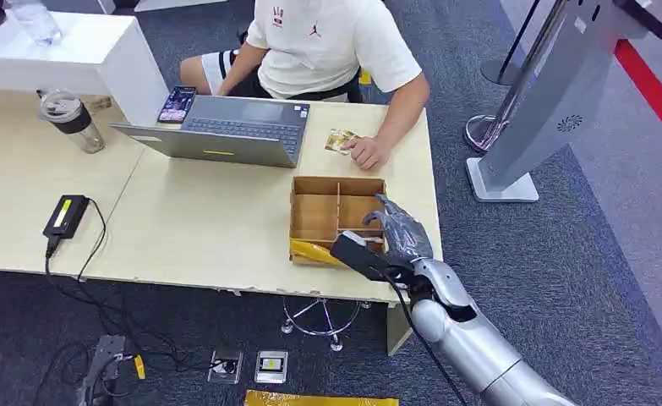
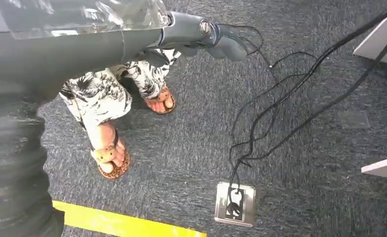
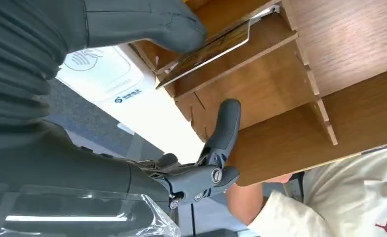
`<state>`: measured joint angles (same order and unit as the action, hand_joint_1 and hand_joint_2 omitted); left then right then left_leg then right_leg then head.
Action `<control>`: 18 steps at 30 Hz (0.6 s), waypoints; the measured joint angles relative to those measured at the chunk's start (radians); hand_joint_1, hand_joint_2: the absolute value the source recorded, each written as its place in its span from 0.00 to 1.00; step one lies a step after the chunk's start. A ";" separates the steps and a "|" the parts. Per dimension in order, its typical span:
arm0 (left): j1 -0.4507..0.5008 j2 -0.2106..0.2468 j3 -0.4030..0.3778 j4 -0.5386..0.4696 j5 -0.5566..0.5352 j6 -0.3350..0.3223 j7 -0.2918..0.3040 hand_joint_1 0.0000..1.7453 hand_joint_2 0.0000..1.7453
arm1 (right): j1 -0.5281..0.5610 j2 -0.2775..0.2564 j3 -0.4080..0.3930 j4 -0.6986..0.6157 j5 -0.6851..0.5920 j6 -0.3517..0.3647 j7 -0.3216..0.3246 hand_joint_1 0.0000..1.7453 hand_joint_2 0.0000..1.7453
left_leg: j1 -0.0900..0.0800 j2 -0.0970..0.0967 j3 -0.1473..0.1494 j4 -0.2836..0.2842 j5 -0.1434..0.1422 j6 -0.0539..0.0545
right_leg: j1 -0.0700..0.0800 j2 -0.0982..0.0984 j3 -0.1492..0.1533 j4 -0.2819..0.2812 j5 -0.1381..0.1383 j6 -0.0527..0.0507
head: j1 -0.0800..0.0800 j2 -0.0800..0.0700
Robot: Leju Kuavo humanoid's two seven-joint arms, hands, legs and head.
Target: Pass the card to the sensor for recognition and then transmit it.
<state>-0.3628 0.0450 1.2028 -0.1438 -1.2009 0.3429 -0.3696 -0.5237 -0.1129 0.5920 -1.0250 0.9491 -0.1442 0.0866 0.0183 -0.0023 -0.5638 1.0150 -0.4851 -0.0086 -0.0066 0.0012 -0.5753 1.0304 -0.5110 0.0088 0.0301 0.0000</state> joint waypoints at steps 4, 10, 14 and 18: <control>-0.004 -0.003 -0.007 0.000 -0.003 0.000 0.005 0.00 1.00 | 0.000 -0.001 0.000 0.000 0.005 0.009 0.000 0.47 1.00 | 0.000 0.000 0.000 0.000 0.000 0.000 | 0.000 0.000 0.000 0.000 0.000 0.000 | 0.000 0.000; -0.007 -0.006 -0.017 0.000 -0.005 0.000 0.007 0.00 1.00 | 0.000 -0.002 -0.001 0.000 0.012 0.024 0.003 0.87 1.00 | 0.000 0.000 0.000 0.000 0.000 0.000 | 0.000 0.000 0.000 0.000 0.000 0.000 | 0.000 0.000; -0.010 -0.006 -0.021 0.000 -0.005 -0.001 0.008 0.00 1.00 | 0.000 -0.004 -0.001 0.000 0.015 0.038 0.005 0.92 1.00 | 0.000 0.000 0.000 0.000 0.000 0.000 | 0.000 0.000 0.000 0.000 0.000 0.000 | 0.000 0.000; -0.011 -0.006 -0.022 0.000 -0.003 -0.001 0.014 0.00 1.00 | -0.001 -0.005 -0.010 0.000 0.023 0.051 0.005 0.93 1.00 | 0.000 0.000 0.000 0.000 0.000 0.000 | 0.000 0.000 0.000 0.000 0.000 0.000 | 0.000 0.000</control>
<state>-0.3734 0.0389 1.1810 -0.1442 -1.2036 0.3422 -0.3559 -0.5242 -0.1175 0.5821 -1.0254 0.9724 -0.0931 0.0912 0.0183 -0.0024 -0.5636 1.0150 -0.4851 -0.0086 -0.0066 0.0012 -0.5751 1.0305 -0.5110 0.0089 0.0301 0.0000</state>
